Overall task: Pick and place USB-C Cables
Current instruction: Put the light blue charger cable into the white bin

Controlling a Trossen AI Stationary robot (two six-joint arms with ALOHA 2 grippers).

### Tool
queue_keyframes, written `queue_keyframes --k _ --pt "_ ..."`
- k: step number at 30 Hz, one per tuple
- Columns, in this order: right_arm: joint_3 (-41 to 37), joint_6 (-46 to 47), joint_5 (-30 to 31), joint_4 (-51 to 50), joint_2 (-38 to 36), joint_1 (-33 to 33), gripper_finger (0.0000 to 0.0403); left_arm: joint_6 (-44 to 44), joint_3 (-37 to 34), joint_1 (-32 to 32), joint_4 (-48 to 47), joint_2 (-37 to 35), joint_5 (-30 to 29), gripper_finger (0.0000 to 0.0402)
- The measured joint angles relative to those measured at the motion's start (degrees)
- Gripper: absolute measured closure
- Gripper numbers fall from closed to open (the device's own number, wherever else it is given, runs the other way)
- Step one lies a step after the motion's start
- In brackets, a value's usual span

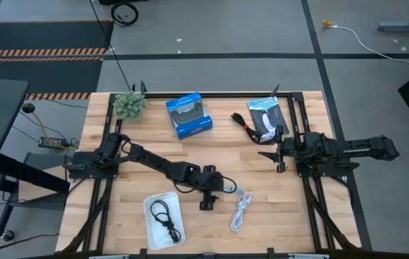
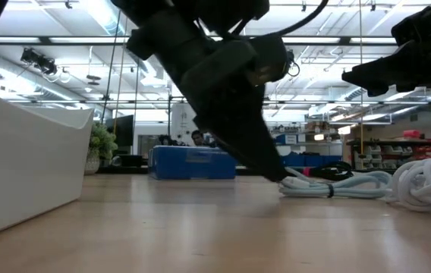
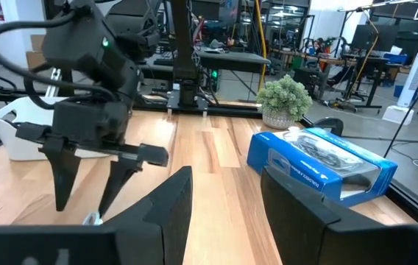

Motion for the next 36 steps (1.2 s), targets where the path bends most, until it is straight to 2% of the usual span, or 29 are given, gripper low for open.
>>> queue_keyframes --k 4,16,29,36 --pt "0.0 0.0 0.0 0.0 0.0 0.0 0.0234 0.0 0.0 0.1 1.5 0.6 -3.5 0.0171" --pt "0.0 0.0 0.0 0.0 0.0 0.0 0.0234 3.5 0.0 0.8 3.2 0.7 -7.3 0.0197" --pt "0.0 0.0 0.0 0.0 0.0 0.0 0.0234 6.5 0.1 1.4 9.4 3.0 -6.0 0.0201" --pt "0.0 0.0 0.0 0.4 0.0 0.0 0.0234 6.7 0.0 1.5 9.4 4.5 -6.0 0.0203"
